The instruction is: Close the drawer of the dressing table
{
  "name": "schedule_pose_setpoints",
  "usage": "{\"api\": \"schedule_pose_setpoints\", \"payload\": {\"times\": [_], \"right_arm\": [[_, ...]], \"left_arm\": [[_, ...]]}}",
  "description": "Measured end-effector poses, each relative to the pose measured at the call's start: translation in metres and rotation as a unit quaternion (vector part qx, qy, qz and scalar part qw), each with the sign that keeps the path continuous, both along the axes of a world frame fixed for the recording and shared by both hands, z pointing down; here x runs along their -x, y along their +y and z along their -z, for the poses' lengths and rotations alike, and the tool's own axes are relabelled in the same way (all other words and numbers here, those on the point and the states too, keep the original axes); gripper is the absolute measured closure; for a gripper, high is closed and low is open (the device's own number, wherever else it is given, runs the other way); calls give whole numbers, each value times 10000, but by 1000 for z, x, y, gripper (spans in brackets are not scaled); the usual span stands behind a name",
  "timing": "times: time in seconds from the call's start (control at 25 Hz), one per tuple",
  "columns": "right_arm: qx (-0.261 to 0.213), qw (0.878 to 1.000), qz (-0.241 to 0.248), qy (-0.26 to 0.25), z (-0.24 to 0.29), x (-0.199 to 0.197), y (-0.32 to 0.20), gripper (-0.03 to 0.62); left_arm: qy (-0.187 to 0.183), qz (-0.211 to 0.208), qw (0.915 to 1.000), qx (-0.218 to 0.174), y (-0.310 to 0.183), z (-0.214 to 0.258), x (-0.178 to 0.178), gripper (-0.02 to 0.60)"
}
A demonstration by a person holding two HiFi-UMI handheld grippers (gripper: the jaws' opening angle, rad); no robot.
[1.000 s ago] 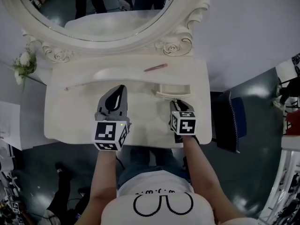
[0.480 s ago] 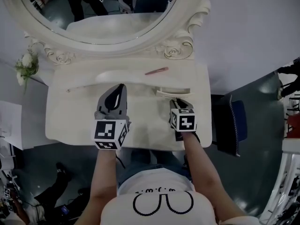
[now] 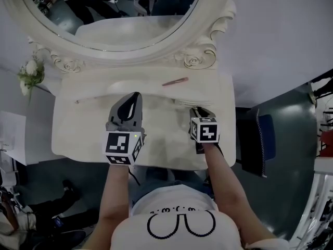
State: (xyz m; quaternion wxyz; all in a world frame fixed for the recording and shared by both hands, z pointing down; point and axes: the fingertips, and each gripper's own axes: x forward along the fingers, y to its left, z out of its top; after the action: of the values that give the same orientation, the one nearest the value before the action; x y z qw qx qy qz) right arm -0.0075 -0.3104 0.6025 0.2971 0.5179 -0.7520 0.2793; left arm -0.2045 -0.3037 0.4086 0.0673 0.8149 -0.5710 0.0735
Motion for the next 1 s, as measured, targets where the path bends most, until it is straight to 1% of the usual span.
{"api": "schedule_pose_setpoints", "payload": {"times": [0.24,0.72,0.88,0.96,1.0], "right_arm": [[-20,10000,28,3,0,1,-9,493],[-51,10000,-74,-12,0,1,-24,494],[-129,9998,-112,68,-1,1,-24,496],[-158,9997,-154,104,-1,2,-24,489],[-154,9997,-180,76,0,2,-24,460]], "left_arm": [[-22,32,10000,-9,-5,3,1,583],[-63,38,10000,-26,-7,5,1,583],[-72,16,10000,-39,-6,7,2,583],[-69,4,10000,-42,-5,7,3,583],[-65,-4,10000,-42,-4,7,3,583]]}}
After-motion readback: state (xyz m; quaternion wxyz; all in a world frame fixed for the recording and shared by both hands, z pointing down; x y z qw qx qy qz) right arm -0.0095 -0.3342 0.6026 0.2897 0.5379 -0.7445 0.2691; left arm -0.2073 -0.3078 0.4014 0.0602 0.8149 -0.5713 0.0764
